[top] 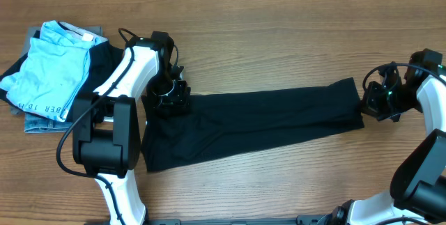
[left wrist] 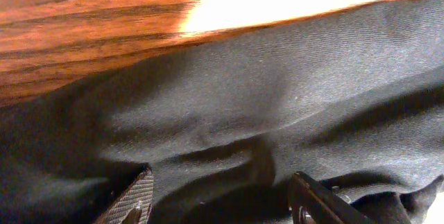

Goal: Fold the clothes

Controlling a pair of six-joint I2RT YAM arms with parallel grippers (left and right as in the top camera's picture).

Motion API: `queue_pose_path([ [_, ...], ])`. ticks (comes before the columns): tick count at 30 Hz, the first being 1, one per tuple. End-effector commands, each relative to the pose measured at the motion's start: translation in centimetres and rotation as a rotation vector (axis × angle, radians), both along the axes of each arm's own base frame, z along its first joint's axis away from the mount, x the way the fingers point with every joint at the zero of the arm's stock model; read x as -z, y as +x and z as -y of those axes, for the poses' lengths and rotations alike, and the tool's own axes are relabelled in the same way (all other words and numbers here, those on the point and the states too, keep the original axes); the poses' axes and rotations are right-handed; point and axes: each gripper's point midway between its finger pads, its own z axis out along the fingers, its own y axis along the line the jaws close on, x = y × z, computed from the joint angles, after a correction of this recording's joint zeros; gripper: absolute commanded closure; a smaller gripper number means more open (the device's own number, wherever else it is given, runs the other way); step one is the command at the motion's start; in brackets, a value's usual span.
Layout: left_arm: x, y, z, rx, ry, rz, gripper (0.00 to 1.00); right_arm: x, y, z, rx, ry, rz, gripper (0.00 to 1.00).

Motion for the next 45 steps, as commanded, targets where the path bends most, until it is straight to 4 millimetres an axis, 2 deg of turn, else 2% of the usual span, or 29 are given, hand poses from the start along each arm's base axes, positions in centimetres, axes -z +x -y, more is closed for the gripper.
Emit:
queue_pose_path([
  [1,-0.1,-0.3,-0.6,-0.013,0.034,-0.003,0.34,1.8,-0.9,0.0,-0.013,-0.027,-0.027,0.96],
  [10,-0.1,-0.4,-1.0,-0.008,0.058,-0.007,0.40,5.1,-2.8,0.4,0.059,-0.075,-0.086,0.96],
  [13,-0.1,-0.3,-1.1,-0.016,0.057,-0.006,0.45,5.6,-3.1,0.9,0.096,-0.103,-0.109,0.93],
  [14,-0.1,-0.2,-1.3,-0.025,0.058,-0.005,0.49,5.6,-3.3,1.2,0.113,-0.117,-0.121,0.73],
  [15,-0.3,0.0,-1.5,-0.036,0.058,0.000,0.53,5.6,-3.4,1.4,0.128,-0.129,-0.129,0.62],
  [16,-0.6,0.3,-1.7,-0.049,0.058,0.005,0.59,5.6,-3.4,1.5,0.141,-0.136,-0.134,0.56],
  [17,-1.0,0.6,-2.0,-0.058,0.056,0.010,0.62,5.5,-3.3,1.6,0.147,-0.140,-0.132,0.56],
  [20,-4.2,2.4,-2.8,-0.106,0.034,0.048,0.63,4.5,-2.5,2.1,0.152,-0.152,-0.120,0.46],
  [24,-9.2,4.8,-3.4,-0.129,0.016,0.176,0.60,2.1,-1.4,4.0,0.217,-0.222,-0.125,0.36],
  [27,-11.5,5.1,-3.3,-0.131,0.007,0.241,0.52,0.0,-0.3,4.0,0.221,-0.210,-0.105,0.34],
  [29,-12.4,4.5,-2.8,-0.142,-0.009,0.239,0.47,-1.4,0.3,2.9,0.210,-0.151,-0.088,0.30],
  [32,-12.2,3.7,-1.5,-0.115,-0.057,0.201,0.46,-2.1,0.9,0.2,0.189,-0.007,-0.062,0.26],
  [35,-11.4,2.8,-0.2,-0.026,-0.076,0.173,0.45,-2.6,1.3,-1.4,0.172,0.068,-0.044,0.00],
  [42,-8.9,0.4,2.2,0.270,-0.091,0.134,0.43,-2.6,1.3,-1.6,0.166,0.069,-0.047,0.00],
  [45,-7.5,-0.4,2.3,0.326,-0.060,0.115,0.41,-2.6,1.7,-1.4,0.165,0.063,-0.031,0.00],
])
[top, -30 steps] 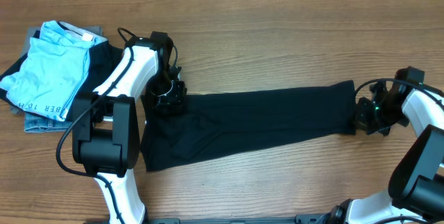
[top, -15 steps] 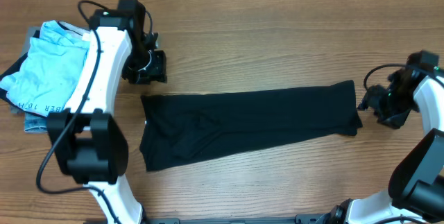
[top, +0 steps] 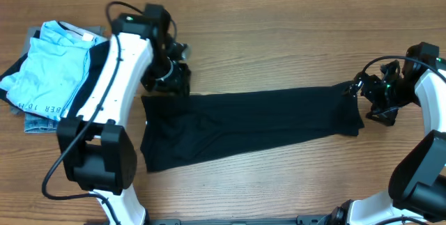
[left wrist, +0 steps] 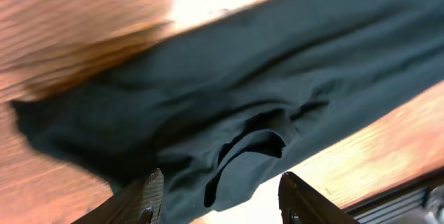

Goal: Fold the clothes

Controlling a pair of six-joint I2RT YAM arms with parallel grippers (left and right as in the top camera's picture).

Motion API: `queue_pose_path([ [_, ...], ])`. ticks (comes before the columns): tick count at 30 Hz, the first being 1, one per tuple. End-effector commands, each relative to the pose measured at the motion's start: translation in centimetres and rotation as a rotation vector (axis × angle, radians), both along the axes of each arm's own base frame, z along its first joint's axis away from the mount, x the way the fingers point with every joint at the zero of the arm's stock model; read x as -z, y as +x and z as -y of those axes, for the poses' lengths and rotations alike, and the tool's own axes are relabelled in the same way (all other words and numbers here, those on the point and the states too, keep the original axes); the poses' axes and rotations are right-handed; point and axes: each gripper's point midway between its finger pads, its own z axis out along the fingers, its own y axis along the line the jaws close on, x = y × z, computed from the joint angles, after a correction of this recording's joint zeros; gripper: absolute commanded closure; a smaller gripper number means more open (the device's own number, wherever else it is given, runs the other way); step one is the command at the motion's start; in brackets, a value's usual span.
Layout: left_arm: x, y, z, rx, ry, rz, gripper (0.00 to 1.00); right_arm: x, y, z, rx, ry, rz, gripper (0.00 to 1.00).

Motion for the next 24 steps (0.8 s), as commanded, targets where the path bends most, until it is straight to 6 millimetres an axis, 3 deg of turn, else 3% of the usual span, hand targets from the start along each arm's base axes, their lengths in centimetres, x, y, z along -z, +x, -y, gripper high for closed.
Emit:
queue_pose_path([
  [1,2.7,-1.7,0.2,0.142,0.038,-0.046,0.41,-0.7,1.3,0.0,-0.003,0.004,0.050,0.00],
  [7,3.6,-2.5,-2.8,-0.012,0.244,-0.089,0.48,-0.8,2.5,0.6,-0.003,-0.019,0.106,0.00],
  [15,2.6,-5.6,-5.2,-0.312,0.377,-0.235,0.44,-1.1,4.6,1.4,-0.004,-0.056,0.193,0.00],
  [20,2.8,-6.1,-4.7,-0.369,0.355,-0.266,0.35,-1.2,4.9,1.6,-0.005,-0.063,0.209,0.00],
  [24,3.8,-6.1,-4.5,-0.405,0.323,-0.278,0.34,-1.2,4.9,1.6,-0.005,-0.064,0.210,0.00],
])
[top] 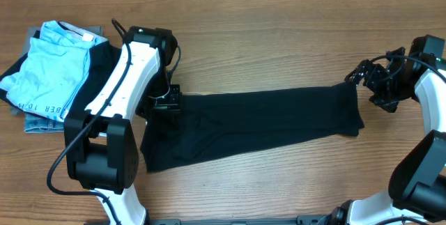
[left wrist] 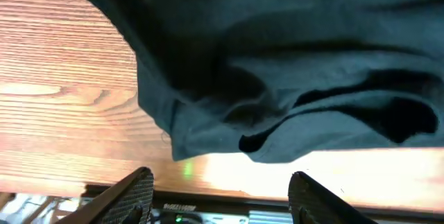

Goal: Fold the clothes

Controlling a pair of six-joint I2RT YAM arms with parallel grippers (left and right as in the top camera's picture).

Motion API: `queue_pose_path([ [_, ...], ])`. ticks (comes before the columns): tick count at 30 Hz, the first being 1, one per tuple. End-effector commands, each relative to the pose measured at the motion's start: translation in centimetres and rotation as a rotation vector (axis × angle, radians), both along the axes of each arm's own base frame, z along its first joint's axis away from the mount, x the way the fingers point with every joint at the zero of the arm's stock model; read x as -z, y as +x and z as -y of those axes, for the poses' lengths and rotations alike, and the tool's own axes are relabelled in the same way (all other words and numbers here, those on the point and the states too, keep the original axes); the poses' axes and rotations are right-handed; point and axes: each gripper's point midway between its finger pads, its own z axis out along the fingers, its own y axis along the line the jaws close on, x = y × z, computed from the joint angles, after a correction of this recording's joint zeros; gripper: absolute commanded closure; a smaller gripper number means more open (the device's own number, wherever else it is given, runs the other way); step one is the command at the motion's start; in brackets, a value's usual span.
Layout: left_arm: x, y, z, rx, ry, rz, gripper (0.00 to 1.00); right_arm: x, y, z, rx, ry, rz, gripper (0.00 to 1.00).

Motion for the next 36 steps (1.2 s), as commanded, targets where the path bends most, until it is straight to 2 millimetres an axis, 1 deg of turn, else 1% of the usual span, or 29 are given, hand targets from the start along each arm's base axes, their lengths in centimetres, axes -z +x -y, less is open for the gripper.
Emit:
queue_pose_path([
  [1,1.2,-0.3,0.6,-0.095,-0.042,-0.009,0.34,-0.7,0.8,0.1,-0.004,-0.003,0.030,0.00],
  [3,1.8,-0.3,1.3,-0.121,-0.082,-0.009,0.34,-0.7,0.8,0.1,-0.004,-0.003,0.029,0.00],
  [4,2.0,-0.3,1.4,-0.133,-0.086,-0.012,0.33,-0.7,0.8,0.1,-0.004,-0.003,0.030,0.00],
  [7,2.8,-1.2,1.0,-0.196,-0.059,-0.040,0.32,-0.7,0.8,0.1,-0.004,-0.003,0.029,0.00],
  [10,3.4,-2.1,0.2,-0.248,-0.031,-0.074,0.36,-0.7,0.8,0.1,-0.004,-0.003,0.030,0.00],
  [13,4.2,-2.7,-0.1,-0.268,-0.026,-0.090,0.37,-0.7,0.8,0.1,-0.004,-0.003,0.030,0.00],
  [15,5.1,-3.2,-0.2,-0.276,-0.024,-0.093,0.37,-0.7,0.8,0.1,-0.004,-0.003,0.030,0.00],
  [16,5.5,-3.2,-0.2,-0.276,-0.025,-0.089,0.39,-0.7,0.8,0.1,-0.004,-0.003,0.029,0.00],
  [17,5.8,-3.1,-0.2,-0.279,-0.026,-0.080,0.44,-0.7,0.8,0.1,-0.004,-0.003,0.029,0.00],
  [18,5.9,-2.9,-0.3,-0.280,-0.028,-0.071,0.52,-0.7,0.8,0.1,-0.004,-0.003,0.029,0.00],
  [21,5.7,-2.1,-0.7,-0.294,-0.033,-0.042,0.93,-0.7,0.8,0.1,-0.004,-0.003,0.029,0.00],
  [22,5.5,-1.9,-0.9,-0.299,-0.032,-0.032,0.96,-0.7,0.8,0.1,-0.004,-0.003,0.029,0.00],
  [23,5.3,-1.8,-1.2,-0.302,-0.029,-0.028,0.96,-0.7,0.8,0.1,-0.004,-0.003,0.029,0.00],
  [24,4.8,-1.7,-2.1,-0.310,-0.006,-0.009,0.96,-0.7,0.8,0.1,-0.004,-0.003,0.030,0.00],
  [26,4.2,-1.8,-3.1,-0.316,0.023,0.010,0.96,-0.7,0.8,0.1,-0.004,-0.003,0.029,0.00],
  [31,2.8,-2.3,-5.7,-0.312,0.129,0.038,0.96,-0.7,0.8,0.1,-0.004,-0.003,0.029,0.00],
  [33,2.7,-2.5,-6.0,-0.305,0.147,0.035,0.95,-0.7,0.8,0.1,-0.004,-0.003,0.029,0.00],
  [36,3.0,-2.6,-6.0,-0.305,0.147,0.030,0.89,-0.7,0.8,0.1,-0.004,-0.003,0.029,0.00],
])
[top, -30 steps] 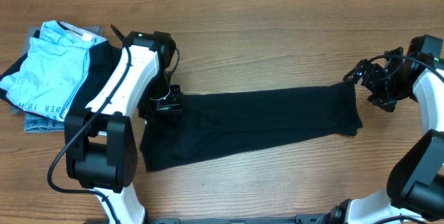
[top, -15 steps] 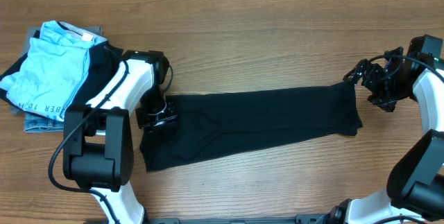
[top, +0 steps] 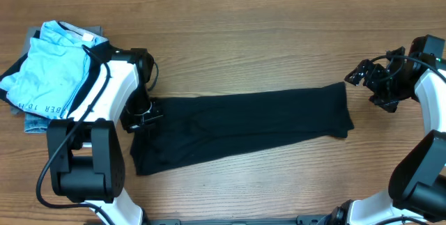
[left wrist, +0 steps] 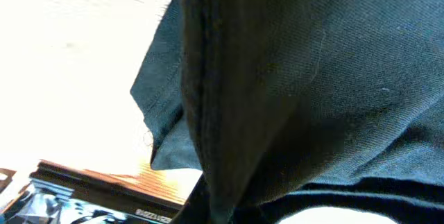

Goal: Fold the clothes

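Black pants [top: 244,124] lie stretched across the table from left to right. My left gripper [top: 143,118] is at their left end, by the upper corner, shut on the fabric. In the left wrist view the dark cloth [left wrist: 312,78] fills the frame, and a bunched fold of it hides the fingers. My right gripper [top: 355,75] hovers just past the pants' upper right corner. It is apart from the cloth, and its fingers look spread with nothing between them.
A pile of clothes [top: 52,72], light blue on top of dark and denim pieces, sits at the far left edge. The wooden table [top: 279,30] shows bare above and below the pants. The table's front rail shows at the bottom left of the left wrist view.
My left gripper moved left and slightly down with the pants' left end in it. The whole garment shifted left, away from the right gripper. The right arm stayed where it was.
At first both grippers were at the pants' ends, left at the waist and right at the hem. Then the left was raised above the waist corner and the right had lifted off the hem. The left then came back down onto the corner, and by now it has drawn the pants leftward.
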Controlling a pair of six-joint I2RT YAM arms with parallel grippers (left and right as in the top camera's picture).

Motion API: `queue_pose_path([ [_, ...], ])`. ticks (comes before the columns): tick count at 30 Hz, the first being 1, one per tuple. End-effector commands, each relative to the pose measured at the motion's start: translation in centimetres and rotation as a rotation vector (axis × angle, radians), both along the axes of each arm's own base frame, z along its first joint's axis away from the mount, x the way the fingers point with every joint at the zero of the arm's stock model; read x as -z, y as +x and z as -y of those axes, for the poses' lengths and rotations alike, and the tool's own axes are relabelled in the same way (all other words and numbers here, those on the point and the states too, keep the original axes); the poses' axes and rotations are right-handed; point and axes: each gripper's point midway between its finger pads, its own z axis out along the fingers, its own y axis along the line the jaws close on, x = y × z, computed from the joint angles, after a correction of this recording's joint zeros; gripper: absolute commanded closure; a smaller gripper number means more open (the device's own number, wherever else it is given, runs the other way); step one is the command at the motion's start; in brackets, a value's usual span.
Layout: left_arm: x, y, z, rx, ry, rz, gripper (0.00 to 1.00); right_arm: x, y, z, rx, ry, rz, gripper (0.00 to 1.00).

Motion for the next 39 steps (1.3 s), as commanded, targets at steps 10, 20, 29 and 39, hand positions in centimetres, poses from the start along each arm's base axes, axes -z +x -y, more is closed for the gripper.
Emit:
queue_pose_path([
  [10,-0.8,-0.6,-3.7,0.038,0.175,-0.012,0.40,-0.7,0.7,0.0,-0.004,-0.002,0.027,0.00],
  [20,-10.4,5.7,-1.7,0.129,0.056,0.286,0.12,-0.7,0.7,0.0,-0.004,-0.002,0.027,0.00],
  [29,-7.7,8.1,5.2,0.242,-0.320,0.392,0.09,-0.7,0.7,0.0,-0.004,-0.002,0.027,0.00],
  [39,0.0,6.2,5.3,0.225,-0.322,0.291,0.11,-2.3,1.3,-3.2,0.019,0.221,0.065,0.00],
])
